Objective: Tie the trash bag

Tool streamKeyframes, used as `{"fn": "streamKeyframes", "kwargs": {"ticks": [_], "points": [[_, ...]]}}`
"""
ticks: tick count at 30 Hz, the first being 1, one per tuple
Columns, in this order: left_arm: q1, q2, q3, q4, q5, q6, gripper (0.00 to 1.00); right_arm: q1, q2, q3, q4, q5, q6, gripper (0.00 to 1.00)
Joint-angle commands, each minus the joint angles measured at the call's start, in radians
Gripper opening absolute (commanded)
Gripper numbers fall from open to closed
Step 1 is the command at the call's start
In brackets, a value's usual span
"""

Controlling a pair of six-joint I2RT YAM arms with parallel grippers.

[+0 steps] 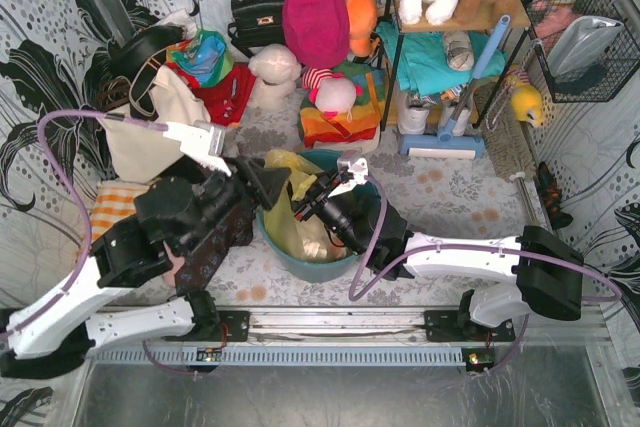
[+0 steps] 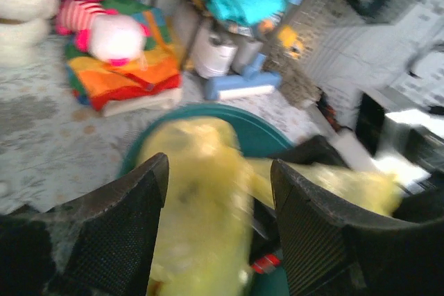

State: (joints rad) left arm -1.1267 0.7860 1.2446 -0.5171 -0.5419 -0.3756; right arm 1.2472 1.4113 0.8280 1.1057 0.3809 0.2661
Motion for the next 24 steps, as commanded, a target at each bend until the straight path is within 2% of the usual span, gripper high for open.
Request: {"fn": "streamKeyframes", "kwargs": {"ticks": [1, 3, 5, 9, 17, 24], "points": [[0.296, 0.021, 0.027, 0.002, 0.304, -0.038, 0.7, 0.004, -0.034, 0.023, 0.003, -0.009, 0.017, 0.0], [0.479, 0.034, 0.014, 0.025, 0.535, -0.056, 0.72, 0.004, -0.03, 0.025, 0.003, -0.011, 0.018, 0.0], [0.61, 0.037, -0.011, 0.056, 0.706, -0.068, 0.72, 0.005, -0.025, 0.029, 0.005, -0.009, 0.019, 0.0], [0.725, 0.025, -0.071, 0.136, 0.931, -0.097, 0.7, 0.004, -0.017, 0.035, 0.015, -0.005, 0.013, 0.01], [0.736, -0.044, -0.164, 0.209, 1.066, -0.142, 0.68, 0.005, -0.015, 0.04, 0.017, 0.018, 0.005, 0.01], [0.736, -0.098, -0.192, 0.224, 1.044, -0.178, 0.7, 0.004, -0.015, 0.039, 0.019, 0.018, 0.006, 0.01]]}}
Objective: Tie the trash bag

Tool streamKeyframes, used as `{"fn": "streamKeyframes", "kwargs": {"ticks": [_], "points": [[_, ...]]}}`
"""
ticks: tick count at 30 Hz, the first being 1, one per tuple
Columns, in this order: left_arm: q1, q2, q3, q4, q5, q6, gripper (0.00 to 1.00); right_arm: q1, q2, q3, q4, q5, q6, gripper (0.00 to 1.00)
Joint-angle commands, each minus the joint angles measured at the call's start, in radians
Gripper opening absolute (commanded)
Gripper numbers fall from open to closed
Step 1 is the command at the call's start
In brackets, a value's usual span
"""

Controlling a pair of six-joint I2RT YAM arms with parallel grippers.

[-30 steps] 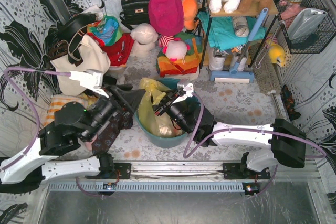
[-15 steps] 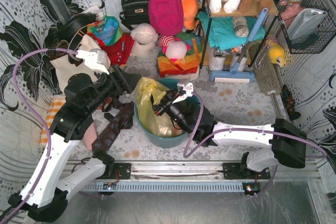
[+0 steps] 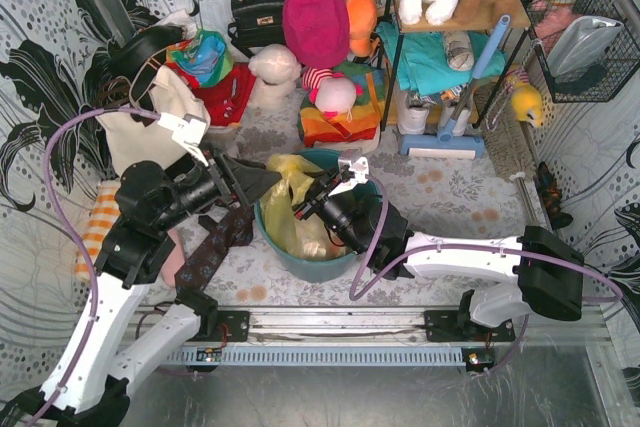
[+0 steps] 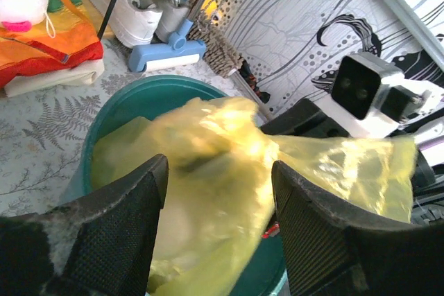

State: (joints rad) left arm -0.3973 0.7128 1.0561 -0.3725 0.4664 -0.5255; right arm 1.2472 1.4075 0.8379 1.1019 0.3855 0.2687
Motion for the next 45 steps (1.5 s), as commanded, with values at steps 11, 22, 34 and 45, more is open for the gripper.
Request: {"fn": "streamKeyframes", "kwargs": {"ticks": [11, 22, 34, 45], "points": [[0.006, -0.015, -0.062, 0.072, 0.058, -0.048, 0.58, 0.004, 0.013, 0.044, 0.058, 0.013, -0.005, 0.01], [0.006, -0.042, -0.09, 0.104, 0.165, -0.07, 0.18, 0.004, 0.038, 0.046, 0.082, 0.05, 0.004, 0.0], [0.005, -0.074, -0.139, 0.09, 0.246, -0.074, 0.1, 0.004, 0.101, 0.069, 0.18, 0.077, -0.028, 0.0], [0.007, -0.062, -0.179, 0.091, 0.274, -0.087, 0.16, 0.005, 0.148, 0.058, 0.302, 0.029, -0.038, 0.0]]}}
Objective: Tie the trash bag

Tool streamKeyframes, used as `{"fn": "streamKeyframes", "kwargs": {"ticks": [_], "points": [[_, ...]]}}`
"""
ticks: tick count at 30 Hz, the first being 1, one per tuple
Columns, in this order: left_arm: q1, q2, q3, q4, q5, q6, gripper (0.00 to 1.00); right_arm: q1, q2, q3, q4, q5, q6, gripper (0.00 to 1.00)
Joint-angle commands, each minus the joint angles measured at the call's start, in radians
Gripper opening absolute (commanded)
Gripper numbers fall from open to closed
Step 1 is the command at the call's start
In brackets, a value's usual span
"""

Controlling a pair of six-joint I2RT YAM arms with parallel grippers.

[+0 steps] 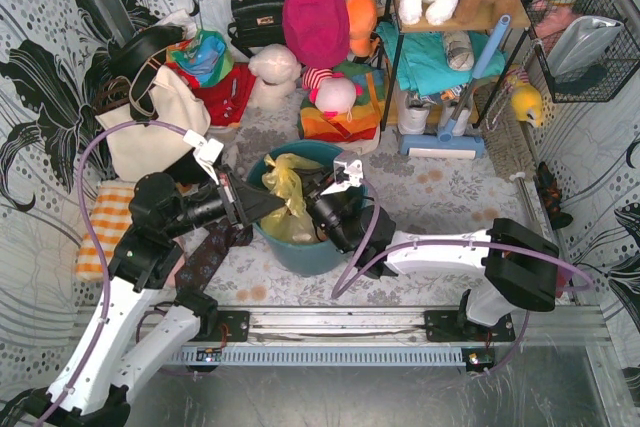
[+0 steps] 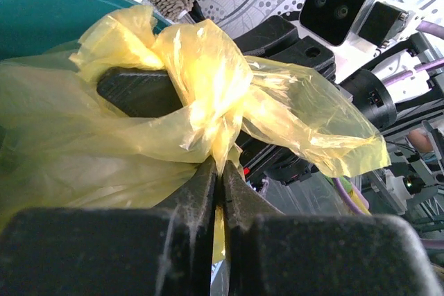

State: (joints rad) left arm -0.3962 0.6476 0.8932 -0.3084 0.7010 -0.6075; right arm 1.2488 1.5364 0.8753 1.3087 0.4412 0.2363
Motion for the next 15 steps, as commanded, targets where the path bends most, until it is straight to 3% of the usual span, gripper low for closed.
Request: {"fn": "streamKeyframes", "kwargs": {"ticks": [1, 5, 9, 15], "points": [[0.004, 0.006, -0.011, 0.019, 0.039, 0.0, 0.18, 0.003, 0.019, 0.019, 0.096, -0.029, -0.004, 0.0], [0.004, 0.016, 0.042, -0.046, -0.004, 0.042, 0.41, 0.003, 0.018, 0.016, 0.092, -0.027, 0.0, 0.0], [0.005, 0.039, 0.136, -0.126, -0.035, 0.106, 0.56, 0.003, 0.019, 0.019, 0.087, -0.024, 0.003, 0.0], [0.005, 0.055, 0.245, -0.178, -0.116, 0.14, 0.59, 0.003, 0.02, 0.022, 0.08, -0.022, 0.005, 0.0]]}}
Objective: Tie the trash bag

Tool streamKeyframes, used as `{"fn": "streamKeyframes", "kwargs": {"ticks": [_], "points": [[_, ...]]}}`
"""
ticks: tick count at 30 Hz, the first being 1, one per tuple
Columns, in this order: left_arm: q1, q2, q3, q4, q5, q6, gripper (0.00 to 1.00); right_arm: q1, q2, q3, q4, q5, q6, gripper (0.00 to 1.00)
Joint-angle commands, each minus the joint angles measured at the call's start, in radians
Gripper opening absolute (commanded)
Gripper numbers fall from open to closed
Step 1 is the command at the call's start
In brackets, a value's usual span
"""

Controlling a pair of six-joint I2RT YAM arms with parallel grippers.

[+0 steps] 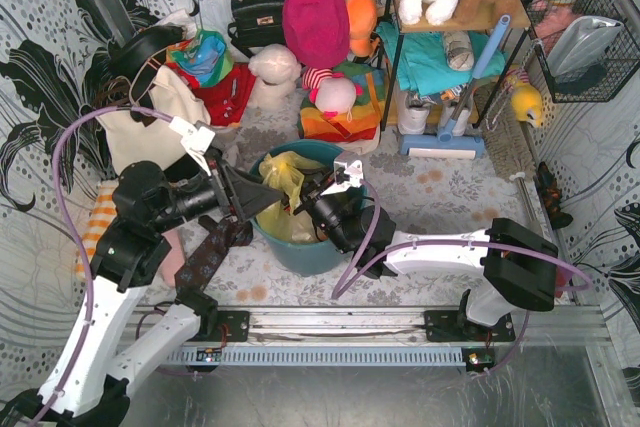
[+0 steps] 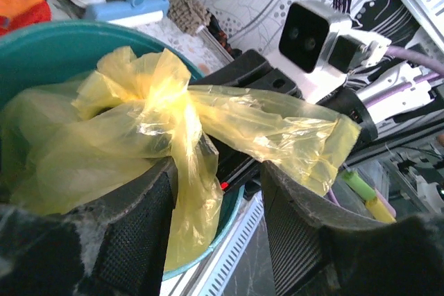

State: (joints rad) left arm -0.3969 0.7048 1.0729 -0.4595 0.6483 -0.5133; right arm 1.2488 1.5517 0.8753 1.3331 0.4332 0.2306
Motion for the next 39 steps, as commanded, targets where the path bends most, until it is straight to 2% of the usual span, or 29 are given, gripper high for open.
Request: {"fn": "streamKeyframes", "kwargs": {"ticks": [1, 7, 13, 19, 24, 29, 32, 35, 39], "points": [[0.005, -0.005, 0.073, -0.022, -0.072, 0.041, 0.6, 0.003, 0.007, 0.024, 0.054, -0.014, 0.01, 0.0], [0.005, -0.01, 0.111, 0.013, -0.163, 0.0, 0.6, 0.003, 0.006, 0.024, 0.049, -0.016, 0.013, 0.0], [0.005, 0.019, 0.121, -0.038, -0.318, -0.014, 0.6, 0.003, -0.003, 0.024, 0.044, -0.018, 0.011, 0.0], [0.005, 0.016, 0.061, -0.018, -0.243, -0.014, 0.59, 0.004, -0.005, 0.026, 0.04, -0.019, 0.015, 0.0], [0.005, -0.011, 0.01, 0.01, -0.127, -0.024, 0.51, 0.003, -0.004, 0.03, 0.04, -0.016, 0.009, 0.0], [0.004, -0.045, -0.055, 0.043, -0.078, -0.045, 0.29, 0.003, 0.006, 0.037, 0.047, -0.016, 0.005, 0.0], [0.005, -0.051, -0.084, 0.055, -0.047, -0.066, 0.21, 0.003, 0.011, 0.037, 0.056, -0.02, 0.002, 0.0], [0.005, -0.062, -0.119, 0.083, -0.04, -0.09, 0.17, 0.003, 0.013, 0.034, 0.068, -0.025, 0.0, 0.0], [0.004, -0.059, -0.128, 0.081, -0.036, -0.091, 0.19, 0.003, 0.015, 0.031, 0.071, -0.025, 0.0, 0.0]]}}
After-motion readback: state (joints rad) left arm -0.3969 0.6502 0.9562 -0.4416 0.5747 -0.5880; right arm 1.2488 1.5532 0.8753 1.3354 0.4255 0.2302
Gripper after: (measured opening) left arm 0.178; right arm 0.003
